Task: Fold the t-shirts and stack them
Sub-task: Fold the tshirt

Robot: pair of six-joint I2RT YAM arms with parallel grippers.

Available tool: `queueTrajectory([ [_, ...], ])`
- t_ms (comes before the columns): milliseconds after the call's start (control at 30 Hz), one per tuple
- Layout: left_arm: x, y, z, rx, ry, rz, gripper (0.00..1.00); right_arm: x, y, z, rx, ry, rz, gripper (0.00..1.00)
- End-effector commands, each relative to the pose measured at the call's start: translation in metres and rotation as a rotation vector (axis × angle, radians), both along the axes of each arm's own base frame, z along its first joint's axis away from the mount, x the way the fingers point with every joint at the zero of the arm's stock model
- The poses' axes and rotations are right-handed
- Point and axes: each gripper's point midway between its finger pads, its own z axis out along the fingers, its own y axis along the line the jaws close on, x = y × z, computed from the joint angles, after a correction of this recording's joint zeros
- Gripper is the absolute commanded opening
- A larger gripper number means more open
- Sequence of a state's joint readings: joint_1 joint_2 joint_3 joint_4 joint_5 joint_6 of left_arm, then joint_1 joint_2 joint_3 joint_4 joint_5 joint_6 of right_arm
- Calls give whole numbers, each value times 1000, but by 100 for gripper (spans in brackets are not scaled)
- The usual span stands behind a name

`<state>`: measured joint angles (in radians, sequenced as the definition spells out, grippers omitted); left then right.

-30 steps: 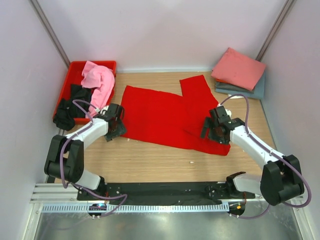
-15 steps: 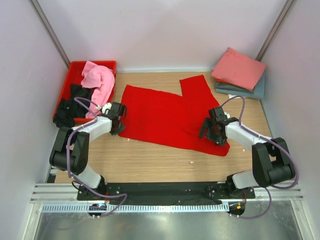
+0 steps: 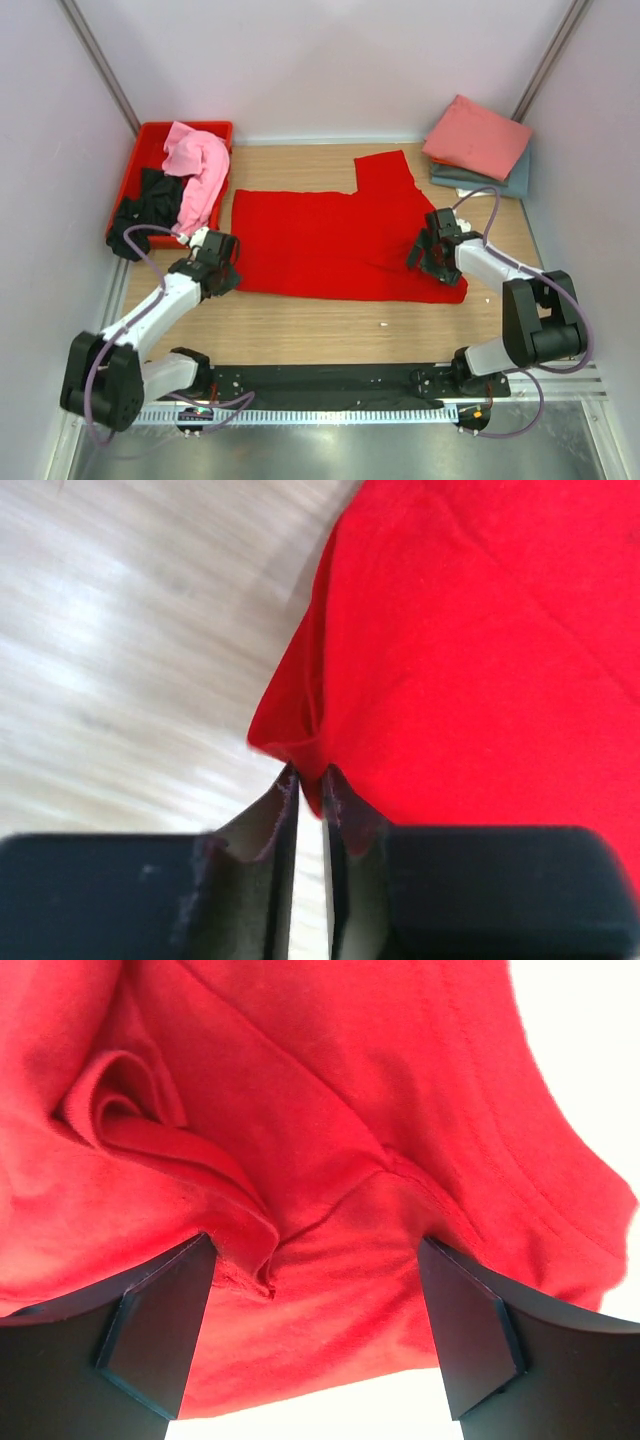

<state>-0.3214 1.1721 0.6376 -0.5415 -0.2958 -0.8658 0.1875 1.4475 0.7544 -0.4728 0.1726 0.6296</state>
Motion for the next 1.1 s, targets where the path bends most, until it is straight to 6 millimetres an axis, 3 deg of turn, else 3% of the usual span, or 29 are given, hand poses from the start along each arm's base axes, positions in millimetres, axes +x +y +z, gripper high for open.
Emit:
queueTrajectory([
  [0, -28, 1, 5, -34, 41, 5, 18, -11, -17, 10, -61, -5, -23, 89],
  [33, -27, -3, 18, -59, 14, -9, 36, -6, -17, 29, -61, -52, -17, 89],
  [67, -26, -4, 25, -65, 4, -15, 43, -1, -16, 41, -60, -81, -10, 89],
  [100, -23, -5, 36, -70, -12, -22, 48, 4, -16, 55, -60, -114, 0, 89],
  [133, -13, -8, 61, -75, -62, -41, 55, 18, -12, 79, -52, -175, 13, 89],
  [200, -13, -7, 85, -57, -66, -73, 60, 33, -6, 106, -40, -234, 71, 90],
  [233, -2, -10, 118, -61, -127, -91, 62, 51, 0, 132, -27, -297, 94, 90],
  [267, -5, -3, 126, -3, -104, -137, 65, 62, 9, 128, 0, -268, 135, 91],
  [300, -3, 0, 139, 24, -121, -154, 67, 83, 15, 153, 2, -322, 165, 91],
  [333, 3, 1, 161, 45, -167, -176, 68, 95, 19, 153, 5, -308, 181, 91],
  [367, 6, 6, 168, 92, -185, -221, 74, 108, 22, 156, 7, -307, 193, 91],
  [400, 9, 7, 174, 114, -212, -244, 75, 138, 30, 156, 15, -304, 210, 91],
  [467, 14, 10, 176, 148, -237, -263, 75, 167, 35, 156, 6, -299, 221, 90],
  [500, 15, 12, 175, 168, -244, -273, 75, 196, 36, 149, -16, -274, 214, 89],
  [567, 15, 18, 159, 198, -226, -259, 73, 228, 39, 145, -33, -276, 206, 88],
  [600, 15, 23, 155, 215, -227, -227, 72, 254, 39, 174, -48, -349, 192, 87],
  [633, 14, 25, 148, 220, -211, -223, 71, 273, 39, 140, -69, -299, 192, 87],
  [667, 11, 25, 147, 220, -196, -228, 69, 286, 38, 139, -90, -307, 188, 87],
  [700, 11, 27, 149, 227, -199, -215, 67, 309, 38, 173, -102, -400, 172, 87],
  [733, 10, 29, 151, 232, -210, -204, 67, 325, 38, 141, -124, -372, 169, 87],
  [833, 15, 31, 155, 244, -241, -195, 68, 364, 40, 157, -132, -516, 152, 86],
  [933, 17, 28, 151, 237, -221, -211, 66, 385, 38, 144, -159, -572, 124, 81],
  [967, 17, 27, 146, 240, -200, -215, 66, 388, 37, 125, -167, -553, 122, 81],
  [1000, 18, 27, 147, 240, -196, -217, 66, 394, 39, 127, -160, -572, 124, 81],
  [1067, 18, 26, 146, 237, -194, -221, 66, 398, 38, 114, -168, -557, 120, 82],
])
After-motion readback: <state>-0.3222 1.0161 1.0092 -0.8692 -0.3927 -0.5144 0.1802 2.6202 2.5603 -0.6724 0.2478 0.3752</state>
